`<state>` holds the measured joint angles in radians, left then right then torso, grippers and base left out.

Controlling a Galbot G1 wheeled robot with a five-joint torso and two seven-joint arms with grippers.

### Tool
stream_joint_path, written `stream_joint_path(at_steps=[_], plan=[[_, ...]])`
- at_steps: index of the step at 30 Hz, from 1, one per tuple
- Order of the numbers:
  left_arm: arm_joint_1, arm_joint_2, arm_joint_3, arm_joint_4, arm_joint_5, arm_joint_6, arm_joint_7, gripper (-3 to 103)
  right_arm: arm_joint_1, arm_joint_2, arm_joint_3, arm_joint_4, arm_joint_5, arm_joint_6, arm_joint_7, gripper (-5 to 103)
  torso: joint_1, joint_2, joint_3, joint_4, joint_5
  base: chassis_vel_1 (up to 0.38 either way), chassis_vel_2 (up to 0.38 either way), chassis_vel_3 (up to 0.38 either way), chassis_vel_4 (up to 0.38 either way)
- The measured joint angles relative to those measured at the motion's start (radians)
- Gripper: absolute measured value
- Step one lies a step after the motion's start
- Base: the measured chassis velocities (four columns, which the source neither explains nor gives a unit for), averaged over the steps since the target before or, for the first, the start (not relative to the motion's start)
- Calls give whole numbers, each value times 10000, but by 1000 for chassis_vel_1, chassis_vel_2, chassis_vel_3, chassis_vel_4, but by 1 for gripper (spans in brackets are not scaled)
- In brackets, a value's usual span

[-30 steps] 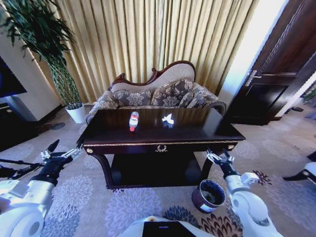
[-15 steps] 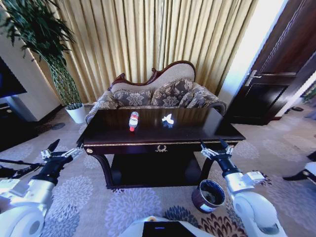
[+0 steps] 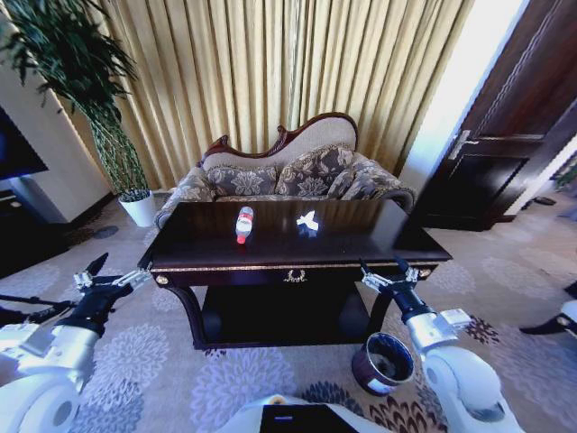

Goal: Move to the front of the table and place the trash on the table into the trash bin.

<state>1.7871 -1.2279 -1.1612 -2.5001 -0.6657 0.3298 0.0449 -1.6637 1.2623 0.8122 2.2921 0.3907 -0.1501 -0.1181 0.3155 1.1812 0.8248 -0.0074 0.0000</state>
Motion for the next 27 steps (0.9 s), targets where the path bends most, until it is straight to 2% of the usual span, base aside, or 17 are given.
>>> stream_joint_path(at_steps=[12,17,21,22,25,27], plan=[[31,-62,-7,0,-1,-10,6,100,46,2,15,42,29,17,19,100,4,-3,0,-1,-1,-112,105,113,-103],[89,-82,-77,0,-17,-26,15,100,138,-335,-88,39,415,78,147,100,-1,0,-1,-2,1,0,0,0,0],[132,-137,-119,0,-21,-74,19,100,635,-1023,-226,-225,1507,-616,435,100,-1,0,-1,-1,1,0,0,0,0],[132,-137,-119,0,-21,-74,19,100,635,-1023,-226,-225,1507,-616,435,100,-1,0,-1,-1,1,0,0,0,0],[226,-213,-140,0,-13,-140,24,100,1301,-1470,-501,-593,2616,-1255,907,100,0,-1,-1,2,1,0,0,0,0],[246,-229,-150,0,-8,-146,24,100,1494,-1581,-595,-691,2814,-1404,1005,100,0,0,0,0,0,0,0,0,0]])
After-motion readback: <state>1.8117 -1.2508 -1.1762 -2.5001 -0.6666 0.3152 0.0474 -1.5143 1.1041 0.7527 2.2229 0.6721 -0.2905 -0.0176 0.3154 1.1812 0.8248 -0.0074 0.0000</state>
